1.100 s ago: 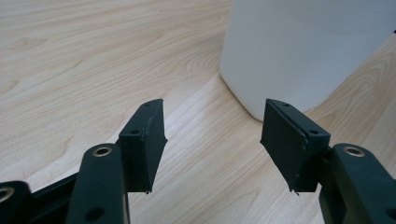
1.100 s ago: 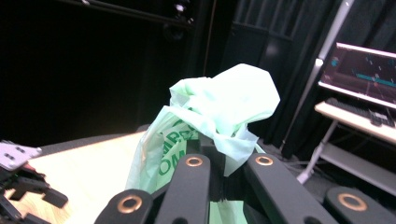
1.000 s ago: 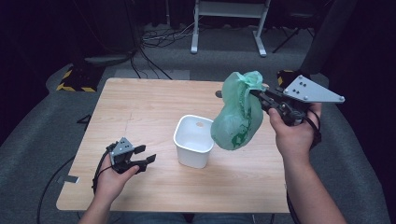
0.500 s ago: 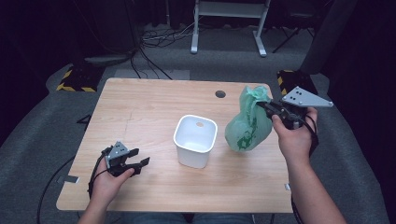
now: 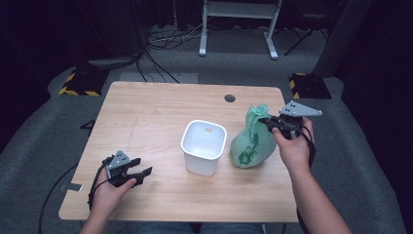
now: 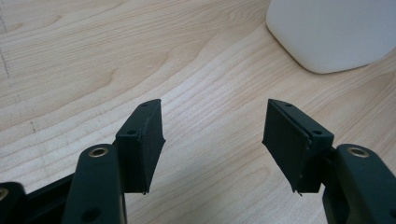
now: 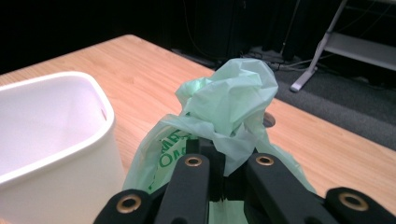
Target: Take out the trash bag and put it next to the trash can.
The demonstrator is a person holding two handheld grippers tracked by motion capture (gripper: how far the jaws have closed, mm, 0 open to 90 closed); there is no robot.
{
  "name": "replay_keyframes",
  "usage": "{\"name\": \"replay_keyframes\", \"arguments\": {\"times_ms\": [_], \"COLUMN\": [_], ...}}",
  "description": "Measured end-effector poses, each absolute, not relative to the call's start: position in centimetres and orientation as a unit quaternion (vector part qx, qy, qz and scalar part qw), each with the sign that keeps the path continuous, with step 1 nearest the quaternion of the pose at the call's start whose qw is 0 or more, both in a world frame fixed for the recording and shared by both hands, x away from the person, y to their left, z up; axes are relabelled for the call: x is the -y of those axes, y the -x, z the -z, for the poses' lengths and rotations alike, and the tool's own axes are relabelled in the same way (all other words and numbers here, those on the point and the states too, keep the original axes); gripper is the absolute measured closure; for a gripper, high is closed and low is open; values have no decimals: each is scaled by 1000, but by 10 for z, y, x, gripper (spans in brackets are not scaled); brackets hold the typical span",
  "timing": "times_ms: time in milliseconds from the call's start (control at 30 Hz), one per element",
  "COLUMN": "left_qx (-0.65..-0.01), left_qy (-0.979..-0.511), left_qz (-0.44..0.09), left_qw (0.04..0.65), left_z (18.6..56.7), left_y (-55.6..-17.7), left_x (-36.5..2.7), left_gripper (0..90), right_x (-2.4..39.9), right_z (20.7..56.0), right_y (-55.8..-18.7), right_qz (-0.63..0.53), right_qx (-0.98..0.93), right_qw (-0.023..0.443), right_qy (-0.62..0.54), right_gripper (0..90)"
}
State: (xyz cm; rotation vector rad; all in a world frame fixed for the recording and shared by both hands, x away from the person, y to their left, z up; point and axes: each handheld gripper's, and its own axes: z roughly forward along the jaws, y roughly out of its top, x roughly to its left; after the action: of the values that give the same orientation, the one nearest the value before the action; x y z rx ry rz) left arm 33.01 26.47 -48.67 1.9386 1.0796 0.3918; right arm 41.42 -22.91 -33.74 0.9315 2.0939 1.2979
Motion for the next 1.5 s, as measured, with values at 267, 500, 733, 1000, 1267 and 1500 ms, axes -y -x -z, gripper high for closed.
{"name": "replay_keyframes", "arguments": {"times_ms": [267,500,733,1000,1267,1500], "left_qx": [-436,-436,-432,-436,-442,-451], "left_qy": [-774,-774,-777,-774,-774,-775], "left_qz": [-145,-145,-146,-147,-147,-148], "left_qw": [436,435,434,435,429,418], "left_z": [490,489,488,488,489,492], "left_y": [-330,-330,-330,-327,-322,-317], "left_x": [-265,-264,-263,-266,-273,-281], "left_gripper": [382,378,378,377,372,335], "right_x": [227,246,267,293,320,329], "right_z": [347,336,326,339,379,410], "right_y": [-424,-416,-398,-374,-353,-336], "right_qz": [-451,-442,-422,-413,-411,-401], "right_qx": [-775,-751,-748,-747,-736,-739], "right_qw": [251,285,296,285,266,251], "right_qy": [-364,-399,-419,-435,-468,-480], "right_gripper": [669,400,381,351,336,320]}}
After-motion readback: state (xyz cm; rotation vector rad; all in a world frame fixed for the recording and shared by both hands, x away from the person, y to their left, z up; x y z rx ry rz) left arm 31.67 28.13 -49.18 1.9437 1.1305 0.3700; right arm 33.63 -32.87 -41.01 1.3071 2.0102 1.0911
